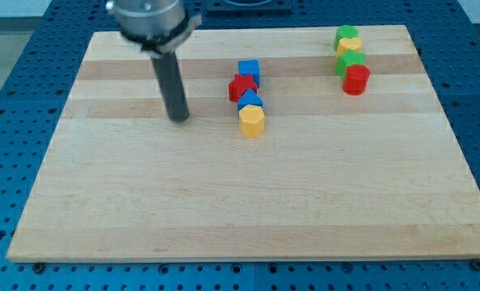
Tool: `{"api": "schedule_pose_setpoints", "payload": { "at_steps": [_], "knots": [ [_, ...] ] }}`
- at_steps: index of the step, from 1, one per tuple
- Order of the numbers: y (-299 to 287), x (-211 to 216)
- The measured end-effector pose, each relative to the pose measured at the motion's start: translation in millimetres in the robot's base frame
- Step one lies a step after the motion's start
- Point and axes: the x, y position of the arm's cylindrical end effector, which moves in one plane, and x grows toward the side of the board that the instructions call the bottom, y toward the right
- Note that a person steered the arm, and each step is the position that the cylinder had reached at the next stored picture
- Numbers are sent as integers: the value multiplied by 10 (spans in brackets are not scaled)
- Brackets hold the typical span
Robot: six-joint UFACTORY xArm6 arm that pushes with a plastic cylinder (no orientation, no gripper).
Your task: Separate the cube from the red star
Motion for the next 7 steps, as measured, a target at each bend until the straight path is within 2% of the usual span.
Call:
{"api": "schedule_pose_setpoints", "payload": {
  "at_steps": [1, 2, 3, 4, 5, 7],
  "knots": [
    [406, -659],
    [821, -896],
    [1175, -764],
    [1176, -460],
    [1137, -359],
    [1140, 106]
  ]
}}
